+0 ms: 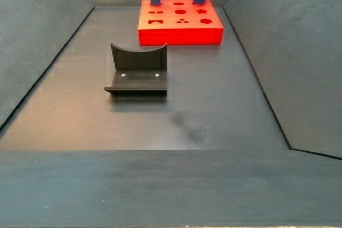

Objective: Pick up the star object. Move up. Move to above the board. Insert the star object.
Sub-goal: Insert the star object.

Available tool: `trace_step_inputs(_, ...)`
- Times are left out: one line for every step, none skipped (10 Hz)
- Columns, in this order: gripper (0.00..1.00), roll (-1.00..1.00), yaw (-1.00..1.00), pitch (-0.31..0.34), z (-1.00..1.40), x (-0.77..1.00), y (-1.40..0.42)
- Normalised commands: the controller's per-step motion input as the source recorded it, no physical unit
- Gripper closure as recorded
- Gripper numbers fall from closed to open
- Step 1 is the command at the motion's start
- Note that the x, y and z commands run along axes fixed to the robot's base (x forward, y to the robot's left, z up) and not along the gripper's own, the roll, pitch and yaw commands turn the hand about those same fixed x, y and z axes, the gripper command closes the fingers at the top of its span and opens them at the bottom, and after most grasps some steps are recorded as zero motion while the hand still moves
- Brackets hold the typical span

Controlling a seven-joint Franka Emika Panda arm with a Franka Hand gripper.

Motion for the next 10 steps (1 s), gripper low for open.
trace_step_inputs(1.00,0.05,0.36,-0.087,-0.82,-0.16,-0.19)
trace_step_inputs(1.00,0.00,0.45,-0.114,-0.92,0.00,-0.23)
trace_step_inputs(1.00,0.00,0.42,-0.153,-0.85,-0.10,-0.29)
trace_step_inputs(1.00,0.00,0.45,-0.143,-0.86,0.00,-0.24)
trace_step_inputs(1.00,0.03,0.48,-0.104,-0.93,0.03,-0.17)
trace_step_inputs(1.00,0.11,0.43,-0.131,-0.85,-0.06,-0.19)
trace_step_inputs(1.00,0.18,0.43,-0.154,-0.78,-0.24,-0.19)
trace_step_inputs(1.00,0.15,0.42,-0.131,-0.81,-0.07,-0.13)
trace_step_inputs(1.00,0.11,0.35,-0.141,-0.73,-0.09,-0.17)
trace_step_inputs(1.00,0.16,0.25,-0.203,-0.72,-0.33,-0.27)
